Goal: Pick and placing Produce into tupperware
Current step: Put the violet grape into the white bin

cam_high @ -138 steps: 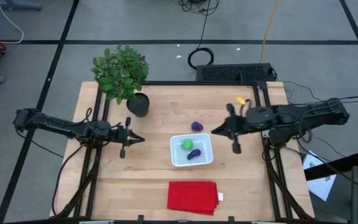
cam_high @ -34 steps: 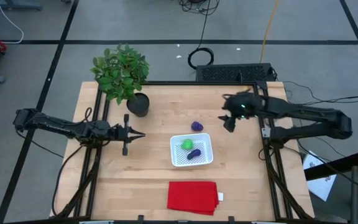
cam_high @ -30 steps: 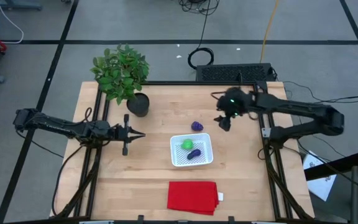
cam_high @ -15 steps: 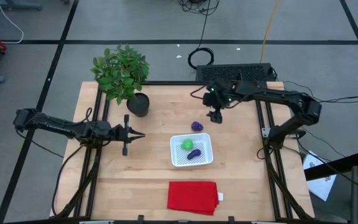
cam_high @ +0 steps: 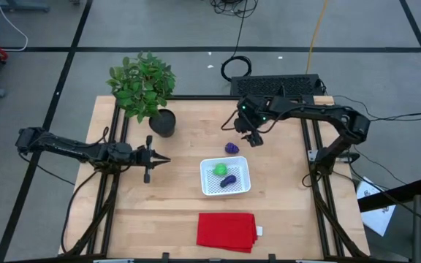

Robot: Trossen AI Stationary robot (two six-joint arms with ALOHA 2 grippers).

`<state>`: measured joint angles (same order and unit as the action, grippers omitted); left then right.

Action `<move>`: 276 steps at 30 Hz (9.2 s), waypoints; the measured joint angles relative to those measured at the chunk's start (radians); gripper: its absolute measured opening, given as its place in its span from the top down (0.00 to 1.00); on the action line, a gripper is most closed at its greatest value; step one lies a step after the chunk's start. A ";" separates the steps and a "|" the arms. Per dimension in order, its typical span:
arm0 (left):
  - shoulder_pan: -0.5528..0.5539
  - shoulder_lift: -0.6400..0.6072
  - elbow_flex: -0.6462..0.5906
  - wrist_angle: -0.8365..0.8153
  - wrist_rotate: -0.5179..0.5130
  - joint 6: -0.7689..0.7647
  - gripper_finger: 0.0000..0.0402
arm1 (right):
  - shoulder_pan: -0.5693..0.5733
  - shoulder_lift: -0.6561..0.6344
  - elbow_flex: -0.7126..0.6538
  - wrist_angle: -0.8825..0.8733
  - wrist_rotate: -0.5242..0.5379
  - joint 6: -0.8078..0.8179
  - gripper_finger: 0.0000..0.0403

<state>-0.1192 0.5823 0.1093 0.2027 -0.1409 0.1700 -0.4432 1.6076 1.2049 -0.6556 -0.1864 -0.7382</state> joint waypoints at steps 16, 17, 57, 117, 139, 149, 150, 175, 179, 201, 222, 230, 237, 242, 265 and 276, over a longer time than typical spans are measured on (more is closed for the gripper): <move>0.000 0.000 0.000 -0.003 0.009 -0.016 0.94 | 0.026 0.119 0.000 0.061 -0.038 0.019 0.18; 0.000 0.000 0.000 -0.006 0.009 -0.017 0.94 | 0.025 0.127 0.000 0.063 -0.046 0.023 0.17; 0.000 0.000 0.000 -0.019 0.009 -0.041 0.94 | 0.078 0.158 -0.074 0.184 -0.120 0.098 0.15; 0.000 0.000 0.000 -0.019 0.010 -0.045 0.94 | 0.091 0.082 -0.101 0.247 -0.039 0.096 0.66; 0.000 0.000 0.000 -0.019 0.013 -0.105 0.94 | 0.099 0.069 -0.101 0.238 -0.080 -0.090 0.22; 0.000 0.000 0.000 -0.079 0.013 -0.120 0.94 | 0.092 0.070 -0.101 0.308 0.007 -0.035 0.10; 0.000 0.000 0.000 -0.079 0.013 -0.120 0.94 | 0.092 0.070 -0.101 0.300 0.007 -0.035 0.10; 0.000 0.000 0.000 -0.068 -0.010 -0.064 0.94 | 0.065 0.059 -0.101 0.276 0.056 -0.025 0.10; 0.000 0.000 0.000 -0.070 -0.010 -0.097 0.94 | 0.065 0.041 -0.100 0.332 0.056 0.116 0.10; 0.000 0.000 0.000 -0.027 -0.281 0.064 0.94 | -0.118 -0.038 0.048 0.235 -0.116 0.652 0.10; 0.000 0.000 0.000 -0.076 -0.305 0.027 0.94 | 0.033 -0.025 0.047 0.080 -0.057 0.211 0.10; 0.000 0.000 0.000 -0.079 -0.304 0.027 0.94 | 0.093 -0.021 0.103 0.293 0.256 0.037 0.11; 0.000 0.000 0.000 -0.081 -0.298 0.002 0.94 | -0.024 0.067 0.357 0.220 0.182 0.066 0.19; 0.000 0.000 0.000 -0.088 -0.269 -0.004 0.94 | -0.075 0.102 0.459 0.119 0.156 0.306 0.22; 0.000 0.000 0.000 -0.133 -0.250 -0.015 0.94 | 0.013 0.324 0.488 -0.378 -0.313 1.164 0.22; 0.000 0.000 0.000 -0.144 -0.199 -0.023 0.94 | 0.012 0.345 0.488 -0.264 -0.279 1.202 0.22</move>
<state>-0.1196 0.5819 0.1095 0.0585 -0.3402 0.1473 -0.4309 1.9526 1.6928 -0.9193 -0.4652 0.4639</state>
